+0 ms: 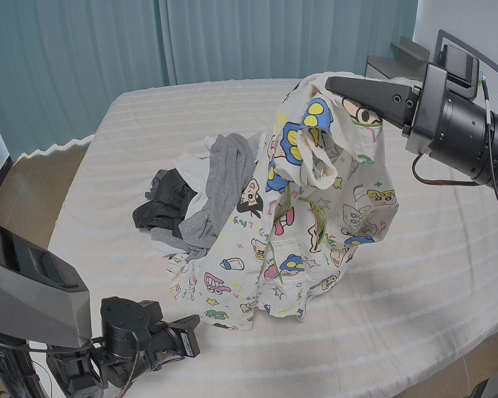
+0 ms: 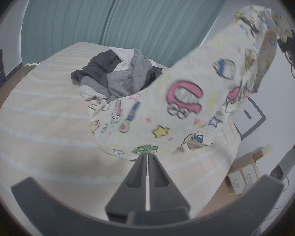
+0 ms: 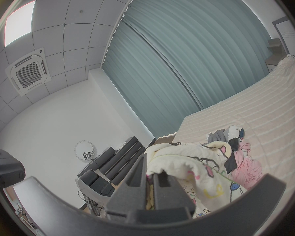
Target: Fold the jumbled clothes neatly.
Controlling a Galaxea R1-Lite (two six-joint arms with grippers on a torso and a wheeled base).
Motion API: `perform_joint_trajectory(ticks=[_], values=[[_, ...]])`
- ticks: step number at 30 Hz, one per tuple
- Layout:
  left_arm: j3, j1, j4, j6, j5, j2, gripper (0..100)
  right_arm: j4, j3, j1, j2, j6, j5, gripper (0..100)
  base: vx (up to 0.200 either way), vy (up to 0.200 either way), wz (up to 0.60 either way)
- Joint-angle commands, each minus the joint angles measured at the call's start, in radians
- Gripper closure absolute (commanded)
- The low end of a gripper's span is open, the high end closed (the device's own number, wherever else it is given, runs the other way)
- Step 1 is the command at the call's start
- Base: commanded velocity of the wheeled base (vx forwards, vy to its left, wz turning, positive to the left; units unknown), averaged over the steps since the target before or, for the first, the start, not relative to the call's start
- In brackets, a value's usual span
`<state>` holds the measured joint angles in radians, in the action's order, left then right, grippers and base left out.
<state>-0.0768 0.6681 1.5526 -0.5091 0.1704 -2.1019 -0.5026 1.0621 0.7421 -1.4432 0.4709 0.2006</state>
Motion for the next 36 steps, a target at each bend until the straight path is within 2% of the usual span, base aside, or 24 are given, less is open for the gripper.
perform_joint_trajectory(ticks=[1,4,13,14,21,23,24,25,26,29,36], values=[[0.015,-0.042,0.018,-0.006,-0.022,0.034,100,-0.001,0.001,-0.001,-0.003,0.0,0.002,100,0.0,0.0,0.0],[0.023,-0.035,0.018,-0.019,-0.069,0.036,100,-0.001,0.001,-0.001,-0.006,0.0,0.002,100,0.0,0.0,0.0],[0.012,0.07,0.018,-0.003,-0.058,-0.058,100,-0.001,0.001,-0.013,-0.023,0.0,0.003,100,0.0,0.0,0.0],[0.012,0.07,0.018,-0.003,-0.058,-0.058,0,-0.001,0.001,-0.013,-0.023,0.0,0.003,100,0.0,0.0,0.0],[-0.077,0.139,0.018,0.029,-0.045,-0.167,0,-0.001,0.006,-0.01,-0.029,0.0,0.008,100,0.0,0.0,0.0],[-0.146,0.137,0.018,0.077,0.02,-0.224,0,-0.001,0.029,-0.004,-0.037,0.0,0.005,100,0.0,0.0,0.0],[-0.146,0.137,0.018,0.077,0.02,-0.224,0,-0.001,0.029,-0.004,-0.037,0.0,0.005,100,0.0,0.0,0.0],[-0.187,0.139,0.018,0.095,0.067,-0.253,0,-0.001,0.036,0.002,-0.039,0.0,0.005,100,0.0,0.0,0.0],[-0.199,0.14,0.018,0.098,0.077,-0.257,0,-0.001,0.036,0.005,-0.039,0.0,0.005,100,0.0,0.0,0.0],[-0.227,0.145,0.018,0.103,0.081,-0.263,0,-0.001,0.036,0.005,-0.04,0.0,0.003,100,0.0,0.0,0.0],[-0.328,0.162,0.018,0.179,0.1,-0.316,0,0.001,0.036,0.023,-0.037,0.0,0.002,100,0.0,0.0,0.0]])
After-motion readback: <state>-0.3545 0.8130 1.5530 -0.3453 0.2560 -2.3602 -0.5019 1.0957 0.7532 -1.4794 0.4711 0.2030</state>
